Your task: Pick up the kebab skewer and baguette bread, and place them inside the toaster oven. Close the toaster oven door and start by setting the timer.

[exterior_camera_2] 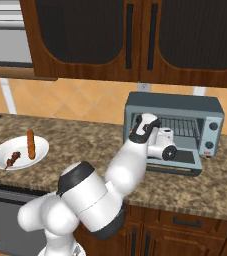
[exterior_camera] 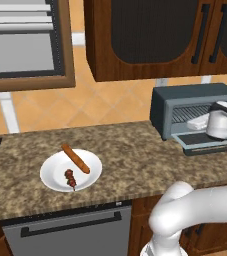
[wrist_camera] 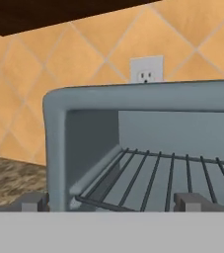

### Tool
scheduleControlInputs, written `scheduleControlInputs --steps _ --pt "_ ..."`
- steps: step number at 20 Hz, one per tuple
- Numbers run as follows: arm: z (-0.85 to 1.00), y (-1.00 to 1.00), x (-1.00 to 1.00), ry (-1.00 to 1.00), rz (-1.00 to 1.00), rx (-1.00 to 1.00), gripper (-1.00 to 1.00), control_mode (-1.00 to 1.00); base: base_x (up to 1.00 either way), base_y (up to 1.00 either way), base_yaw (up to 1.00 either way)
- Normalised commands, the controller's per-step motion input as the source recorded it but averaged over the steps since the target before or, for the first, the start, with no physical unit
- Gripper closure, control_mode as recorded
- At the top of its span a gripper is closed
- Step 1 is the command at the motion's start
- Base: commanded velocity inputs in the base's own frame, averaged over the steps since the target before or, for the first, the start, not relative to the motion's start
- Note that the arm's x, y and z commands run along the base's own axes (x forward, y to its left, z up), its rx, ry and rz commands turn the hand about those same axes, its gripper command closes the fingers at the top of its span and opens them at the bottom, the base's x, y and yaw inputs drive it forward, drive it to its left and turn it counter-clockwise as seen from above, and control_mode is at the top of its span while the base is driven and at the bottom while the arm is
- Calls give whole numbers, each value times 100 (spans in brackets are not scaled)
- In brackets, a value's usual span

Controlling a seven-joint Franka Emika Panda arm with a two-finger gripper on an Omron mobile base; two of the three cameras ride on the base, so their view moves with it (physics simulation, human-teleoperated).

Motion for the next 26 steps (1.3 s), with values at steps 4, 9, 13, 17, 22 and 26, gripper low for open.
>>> scheduleControlInputs --steps 4,9,13,17,22,26 --pt "-11 -2 40 -3 0 0 -100 -100 0 0 0" --pt "-18 -7 31 0 0 0 -100 -100 0 0 0" --pt "-28 -16 17 1 0 0 -100 -100 0 0 0" --pt "-9 -10 32 0 0 0 -100 -100 0 0 0" --pt "0 -8 39 0 0 0 -100 -100 0 0 0" --pt "-15 -8 22 0 0 0 -100 -100 0 0 0"
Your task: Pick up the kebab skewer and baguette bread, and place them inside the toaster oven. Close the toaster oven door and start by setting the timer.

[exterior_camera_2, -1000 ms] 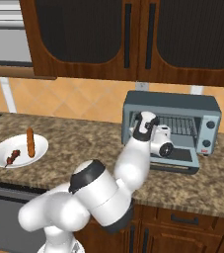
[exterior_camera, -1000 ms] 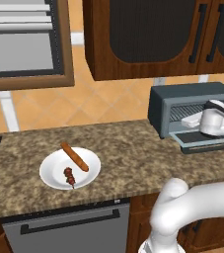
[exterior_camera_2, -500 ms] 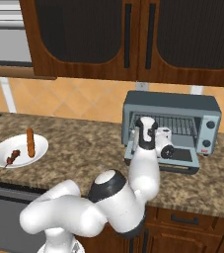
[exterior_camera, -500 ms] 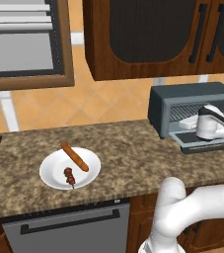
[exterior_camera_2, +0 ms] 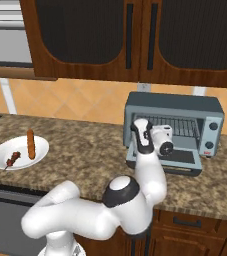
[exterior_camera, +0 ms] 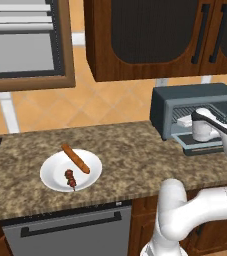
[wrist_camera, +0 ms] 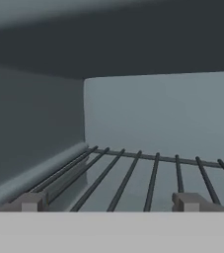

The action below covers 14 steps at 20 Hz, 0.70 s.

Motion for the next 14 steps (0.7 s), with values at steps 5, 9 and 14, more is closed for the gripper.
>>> scheduleControlInputs --steps 5,9,14 --pt "-54 -12 -1 12 0 -1 -100 -100 0 0 0" --pt "-63 -13 -32 20 0 -2 -100 -100 0 0 0" --pt "-62 -2 -83 18 0 -2 -100 -100 0 0 0"
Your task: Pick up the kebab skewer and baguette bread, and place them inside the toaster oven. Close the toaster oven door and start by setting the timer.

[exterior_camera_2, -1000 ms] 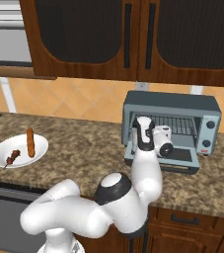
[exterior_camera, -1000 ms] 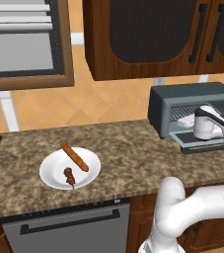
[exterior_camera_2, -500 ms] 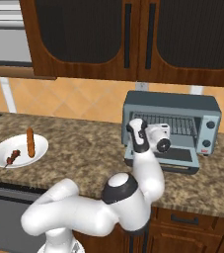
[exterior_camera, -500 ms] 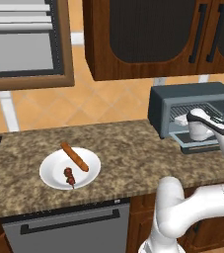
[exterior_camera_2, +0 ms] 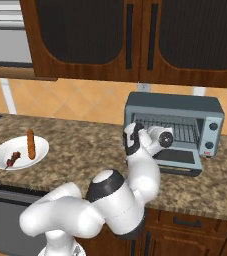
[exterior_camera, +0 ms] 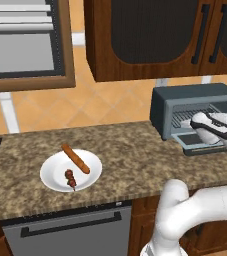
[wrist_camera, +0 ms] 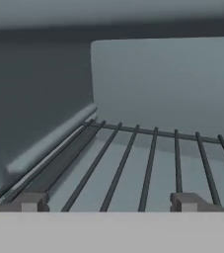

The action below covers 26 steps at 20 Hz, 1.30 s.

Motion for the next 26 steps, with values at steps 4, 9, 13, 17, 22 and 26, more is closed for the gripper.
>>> scheduleControlInputs --steps 4,9,13,17,22,26 --pt "-53 0 -100 17 0 -4 -100 -100 0 0 0" --pt "-32 -2 -91 26 0 -6 -100 -100 0 0 0" --pt "7 -20 -65 25 1 -4 -100 -100 0 0 0" --pt "94 18 -67 5 4 -1 -100 -100 0 0 0" --pt "62 55 -69 9 0 -4 -100 -100 0 0 0" --pt "40 71 -55 15 0 -3 -100 -100 0 0 0"
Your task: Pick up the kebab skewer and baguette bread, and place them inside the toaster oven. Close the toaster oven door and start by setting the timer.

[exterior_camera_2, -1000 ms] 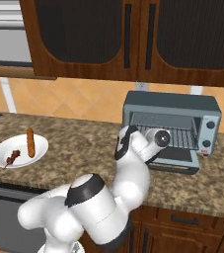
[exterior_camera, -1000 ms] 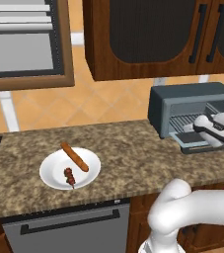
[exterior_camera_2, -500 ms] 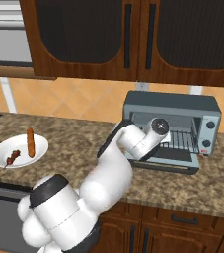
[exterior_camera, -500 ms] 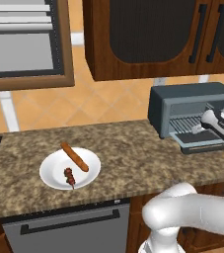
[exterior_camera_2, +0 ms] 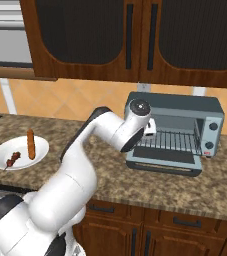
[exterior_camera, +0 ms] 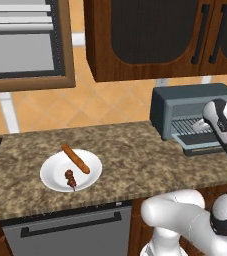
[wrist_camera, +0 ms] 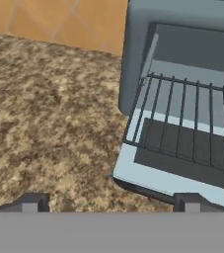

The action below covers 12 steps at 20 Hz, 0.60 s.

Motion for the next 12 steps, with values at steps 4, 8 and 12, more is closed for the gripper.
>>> scheduleControlInputs --steps 4,8,12 --pt "4 99 -32 4 1 -8 -100 -100 0 0 0" --pt "3 100 -4 2 8 -9 -100 -100 0 0 0" --pt "1 100 0 3 10 -12 -100 -100 0 0 0"
